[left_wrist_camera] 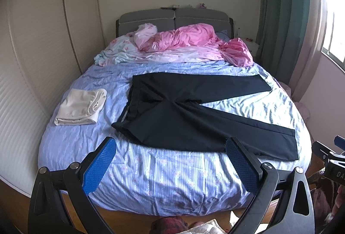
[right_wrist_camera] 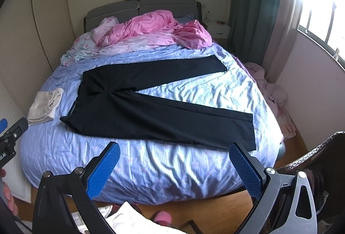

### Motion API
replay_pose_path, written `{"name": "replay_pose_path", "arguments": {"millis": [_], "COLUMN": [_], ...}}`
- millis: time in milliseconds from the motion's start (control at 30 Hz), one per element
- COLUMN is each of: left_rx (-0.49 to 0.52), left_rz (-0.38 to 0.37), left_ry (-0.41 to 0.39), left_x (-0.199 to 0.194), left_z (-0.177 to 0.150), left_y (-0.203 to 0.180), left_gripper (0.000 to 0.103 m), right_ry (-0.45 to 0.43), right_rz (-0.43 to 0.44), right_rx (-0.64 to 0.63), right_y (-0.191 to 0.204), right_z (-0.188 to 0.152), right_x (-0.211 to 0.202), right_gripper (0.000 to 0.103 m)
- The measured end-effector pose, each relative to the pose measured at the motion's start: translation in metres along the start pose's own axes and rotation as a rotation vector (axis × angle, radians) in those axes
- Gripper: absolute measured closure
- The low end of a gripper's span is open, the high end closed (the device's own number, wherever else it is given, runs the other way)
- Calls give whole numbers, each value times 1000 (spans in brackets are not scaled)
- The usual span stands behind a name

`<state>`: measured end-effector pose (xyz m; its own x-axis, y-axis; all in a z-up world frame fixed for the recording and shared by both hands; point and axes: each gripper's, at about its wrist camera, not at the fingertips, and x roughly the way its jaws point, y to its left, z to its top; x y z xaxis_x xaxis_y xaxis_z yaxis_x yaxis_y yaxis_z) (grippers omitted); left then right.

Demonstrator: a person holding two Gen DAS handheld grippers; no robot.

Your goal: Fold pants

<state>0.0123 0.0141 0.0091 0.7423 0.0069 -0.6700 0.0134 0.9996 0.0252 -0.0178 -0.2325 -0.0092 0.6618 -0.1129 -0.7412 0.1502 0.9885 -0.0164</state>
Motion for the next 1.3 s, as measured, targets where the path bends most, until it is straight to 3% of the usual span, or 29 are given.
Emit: {"name": "replay_pose_path", "arguments": {"millis": [400, 767, 1033, 1300], "left_rx": [-53, -41, -54, -121], "left_rz": [28, -17, -12, -20], "left_ry": [87, 179, 286, 391], "left_x": [70, 175, 266, 353], "left_z": [13, 39, 22, -8], "left_y": [63, 124, 150, 150], "left_gripper": [0, 0, 0, 0], "right_ry": [87, 164, 246, 328], "right_rz": [-22, -18, -47, -68], "right_rx": [-21, 73, 145, 209], "right_y": [44, 127, 165, 173], "right_z": [18, 35, 12, -10], "right_x": [47, 147, 231, 310], "right_gripper": [0, 0, 1, 1]}}
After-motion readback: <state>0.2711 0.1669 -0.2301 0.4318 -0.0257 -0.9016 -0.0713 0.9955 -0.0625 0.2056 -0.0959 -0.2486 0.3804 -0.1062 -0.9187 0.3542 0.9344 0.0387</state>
